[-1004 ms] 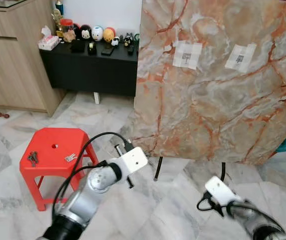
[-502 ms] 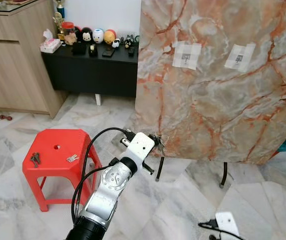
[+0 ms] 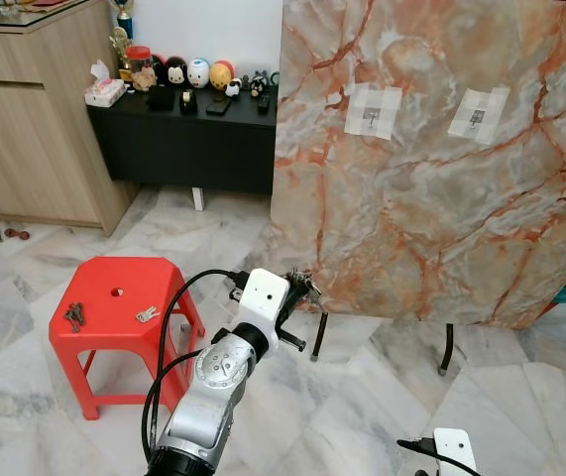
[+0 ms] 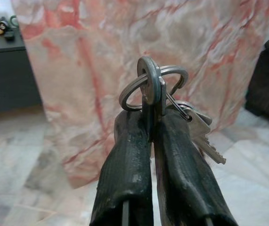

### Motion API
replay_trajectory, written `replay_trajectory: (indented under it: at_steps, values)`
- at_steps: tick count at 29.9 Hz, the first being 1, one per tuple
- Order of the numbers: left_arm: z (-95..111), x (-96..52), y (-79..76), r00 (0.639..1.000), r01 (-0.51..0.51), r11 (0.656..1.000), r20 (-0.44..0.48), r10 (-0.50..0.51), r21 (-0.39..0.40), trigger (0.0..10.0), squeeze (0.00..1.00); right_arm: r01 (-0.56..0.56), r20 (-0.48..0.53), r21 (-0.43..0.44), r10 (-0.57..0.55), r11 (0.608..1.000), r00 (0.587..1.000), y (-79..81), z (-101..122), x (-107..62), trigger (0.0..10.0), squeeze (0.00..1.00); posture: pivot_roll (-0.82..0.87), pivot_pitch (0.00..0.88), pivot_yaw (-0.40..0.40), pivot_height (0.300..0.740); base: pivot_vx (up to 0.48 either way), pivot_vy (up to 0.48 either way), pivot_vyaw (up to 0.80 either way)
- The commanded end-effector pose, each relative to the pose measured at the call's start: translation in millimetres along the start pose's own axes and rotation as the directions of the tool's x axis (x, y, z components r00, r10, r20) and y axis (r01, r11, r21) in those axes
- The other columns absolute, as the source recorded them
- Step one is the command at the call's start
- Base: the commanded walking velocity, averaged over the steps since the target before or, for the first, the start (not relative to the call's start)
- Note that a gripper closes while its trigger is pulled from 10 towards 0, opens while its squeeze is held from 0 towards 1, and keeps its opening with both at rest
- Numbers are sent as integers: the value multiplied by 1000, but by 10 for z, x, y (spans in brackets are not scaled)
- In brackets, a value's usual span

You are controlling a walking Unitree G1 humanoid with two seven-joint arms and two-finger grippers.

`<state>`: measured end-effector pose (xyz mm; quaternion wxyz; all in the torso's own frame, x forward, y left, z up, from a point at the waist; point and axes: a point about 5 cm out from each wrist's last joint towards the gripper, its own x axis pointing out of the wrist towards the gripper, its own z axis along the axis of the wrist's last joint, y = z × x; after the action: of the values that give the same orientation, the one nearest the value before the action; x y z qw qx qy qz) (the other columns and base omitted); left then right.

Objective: Hang keys on a hook

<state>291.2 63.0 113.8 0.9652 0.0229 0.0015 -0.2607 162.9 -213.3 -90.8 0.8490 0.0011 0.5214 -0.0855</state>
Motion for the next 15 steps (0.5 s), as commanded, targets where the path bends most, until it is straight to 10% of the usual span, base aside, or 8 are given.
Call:
replay_trajectory:
  at_steps: [1, 15]
  values:
    - [153, 53, -73, 998, 35, 999, 57, -34, -15, 10000, 0, 1, 29, 25, -2, 1000, 1000, -5, 38, 0, 10000, 0, 80, 0, -121, 740, 0, 0, 0]
    - [224, 96, -43, 997, 35, 999, 63, -35, -1, 10000, 0, 5, 54, 61, -9, 998, 999, -9, 95, 2, 10000, 0, 65, 0, -113, 740, 0, 0, 0]
